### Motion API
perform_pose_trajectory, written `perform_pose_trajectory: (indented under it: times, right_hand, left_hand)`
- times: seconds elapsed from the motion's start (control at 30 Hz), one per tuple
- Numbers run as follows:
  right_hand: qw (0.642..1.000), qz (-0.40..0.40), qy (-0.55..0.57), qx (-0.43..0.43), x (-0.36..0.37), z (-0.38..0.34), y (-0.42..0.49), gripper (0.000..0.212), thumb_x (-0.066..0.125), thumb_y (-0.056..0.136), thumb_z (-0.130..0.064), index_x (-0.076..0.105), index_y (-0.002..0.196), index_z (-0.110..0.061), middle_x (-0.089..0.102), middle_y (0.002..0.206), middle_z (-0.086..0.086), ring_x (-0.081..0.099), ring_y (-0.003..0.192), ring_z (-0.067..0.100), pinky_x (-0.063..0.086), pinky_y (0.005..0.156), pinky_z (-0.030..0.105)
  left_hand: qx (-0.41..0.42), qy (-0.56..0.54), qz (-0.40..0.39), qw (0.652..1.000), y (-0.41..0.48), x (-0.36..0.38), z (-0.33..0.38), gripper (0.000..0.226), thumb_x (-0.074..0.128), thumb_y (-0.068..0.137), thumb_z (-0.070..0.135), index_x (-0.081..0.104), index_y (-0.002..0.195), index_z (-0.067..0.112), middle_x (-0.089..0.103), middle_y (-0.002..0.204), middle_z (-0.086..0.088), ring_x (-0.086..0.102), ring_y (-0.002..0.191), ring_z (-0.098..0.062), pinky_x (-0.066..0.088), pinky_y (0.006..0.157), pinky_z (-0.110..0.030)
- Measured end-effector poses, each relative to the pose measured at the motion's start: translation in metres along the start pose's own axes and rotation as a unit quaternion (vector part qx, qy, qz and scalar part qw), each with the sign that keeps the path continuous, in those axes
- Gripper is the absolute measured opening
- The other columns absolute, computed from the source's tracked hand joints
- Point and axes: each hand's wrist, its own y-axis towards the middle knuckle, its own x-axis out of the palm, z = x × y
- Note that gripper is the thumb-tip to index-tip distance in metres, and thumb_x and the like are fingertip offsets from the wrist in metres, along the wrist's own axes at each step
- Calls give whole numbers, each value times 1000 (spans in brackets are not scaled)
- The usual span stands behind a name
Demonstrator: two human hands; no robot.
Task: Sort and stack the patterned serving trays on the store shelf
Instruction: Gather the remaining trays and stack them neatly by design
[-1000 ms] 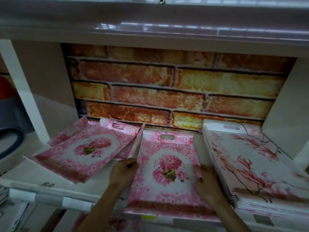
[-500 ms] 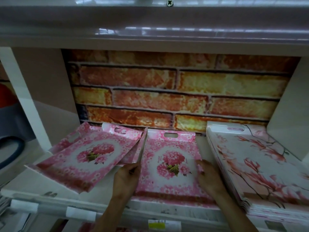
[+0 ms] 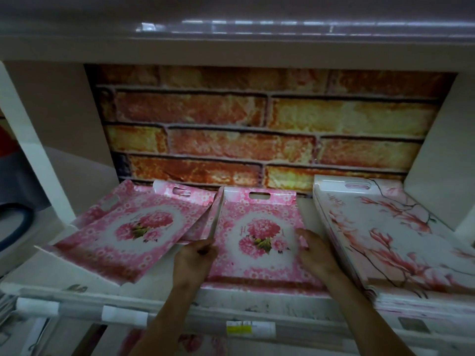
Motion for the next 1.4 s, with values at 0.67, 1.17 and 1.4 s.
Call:
perform_pose_trajectory:
  times: [0.67, 1.17, 1.4]
  right_hand:
    - [980, 56, -152, -119, -12, -40, -76, 32, 50, 95, -14, 69, 116, -29, 70, 117, -6, 65, 103, 13, 50, 90, 23]
    - [966, 80, -167, -180, -6, -51, -86, 29, 51, 94, -20, 69, 115, -29, 74, 109, -5, 70, 97, 15, 56, 85, 31]
    - [963, 42, -83, -251, 24, -85, -105, 29, 56, 91, -15, 70, 112, -30, 74, 105, -9, 69, 94, 12, 56, 84, 30]
  left_hand:
    - [-7, 12, 15, 1000, -1, 2, 1, 19, 71, 84, 22, 77, 102, 18, 77, 94, -2, 67, 80, -11, 46, 75, -16]
    - [10, -97, 35, 995, -30, -35, 5, 21, 54, 89, 2, 75, 85, 4, 72, 83, -16, 61, 74, -19, 48, 70, -32]
    - [7, -136, 33, 990, -50, -62, 9, 25, 50, 94, 8, 74, 86, 12, 69, 72, 0, 56, 56, -4, 44, 61, -26]
